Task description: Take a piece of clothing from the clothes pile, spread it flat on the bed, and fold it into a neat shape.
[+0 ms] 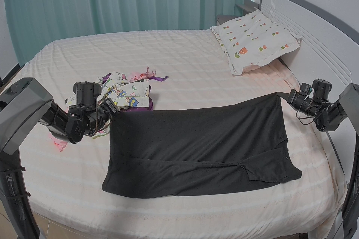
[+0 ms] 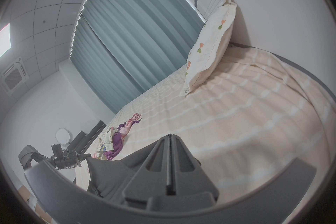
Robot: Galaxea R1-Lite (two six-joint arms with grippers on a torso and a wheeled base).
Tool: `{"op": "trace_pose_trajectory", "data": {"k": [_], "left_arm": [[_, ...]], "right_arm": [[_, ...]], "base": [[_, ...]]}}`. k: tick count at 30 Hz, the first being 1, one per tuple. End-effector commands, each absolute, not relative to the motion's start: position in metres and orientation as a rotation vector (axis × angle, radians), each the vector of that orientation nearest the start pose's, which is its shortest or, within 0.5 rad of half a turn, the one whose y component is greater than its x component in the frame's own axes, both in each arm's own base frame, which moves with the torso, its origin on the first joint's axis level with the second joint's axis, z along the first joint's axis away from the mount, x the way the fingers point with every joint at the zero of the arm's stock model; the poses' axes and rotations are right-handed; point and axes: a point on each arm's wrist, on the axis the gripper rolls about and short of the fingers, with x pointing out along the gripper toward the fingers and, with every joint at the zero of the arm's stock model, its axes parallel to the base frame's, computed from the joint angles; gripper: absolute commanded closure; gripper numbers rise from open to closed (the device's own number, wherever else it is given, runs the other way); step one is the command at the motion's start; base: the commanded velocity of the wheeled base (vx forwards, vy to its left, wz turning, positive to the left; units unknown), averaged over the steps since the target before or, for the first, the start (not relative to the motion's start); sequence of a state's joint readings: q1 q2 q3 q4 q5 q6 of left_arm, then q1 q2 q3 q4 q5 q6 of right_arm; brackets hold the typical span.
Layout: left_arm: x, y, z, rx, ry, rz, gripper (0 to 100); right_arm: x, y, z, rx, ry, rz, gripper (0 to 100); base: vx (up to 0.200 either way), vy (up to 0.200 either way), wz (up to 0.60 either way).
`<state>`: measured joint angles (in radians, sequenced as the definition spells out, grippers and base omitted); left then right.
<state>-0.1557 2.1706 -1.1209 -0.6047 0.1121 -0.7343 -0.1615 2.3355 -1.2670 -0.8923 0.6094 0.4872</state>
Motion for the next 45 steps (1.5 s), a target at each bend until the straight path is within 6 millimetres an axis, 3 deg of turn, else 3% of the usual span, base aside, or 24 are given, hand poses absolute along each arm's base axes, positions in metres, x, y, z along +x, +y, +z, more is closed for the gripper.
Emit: {"op": "trace_pose_trajectory", "data": {"k": [1,5,9,19,29,39,45], "left_arm": [[0.405,-0.061,0.09,-0.66,0.441,0.129,100],[0.4,-0.062,0.092,-0.655,0.438,0.132,100],[0.397,-0.059,0.111,-0.669,0.391,0.123,100],[0.391,-0.057,0.12,-0.668,0.37,0.131,100],[0.391,-0.057,0.115,-0.665,0.382,0.14,100],[0.383,-0.052,0.105,-0.662,0.421,0.163,100],[0.372,-0.05,0.093,-0.652,0.473,0.176,100]], "right_arm": [[0.441,-0.064,0.092,0.548,0.26,0.388,100],[0.43,-0.068,0.101,0.544,0.241,0.39,100],[0.423,-0.071,0.109,0.537,0.225,0.394,100],[0.429,-0.053,0.086,0.525,0.26,0.415,100],[0.432,-0.057,0.098,0.519,0.22,0.407,100],[0.404,-0.075,0.095,0.537,0.262,0.367,100],[0.384,-0.075,0.085,0.536,0.305,0.371,100]], "base": [[0.0,0.0,0.0],[0.0,0.0,0.0],[0.0,0.0,0.0],[0.0,0.0,0.0],[0.0,0.0,0.0],[0.0,0.0,0.0],[0.0,0.0,0.0]]}}
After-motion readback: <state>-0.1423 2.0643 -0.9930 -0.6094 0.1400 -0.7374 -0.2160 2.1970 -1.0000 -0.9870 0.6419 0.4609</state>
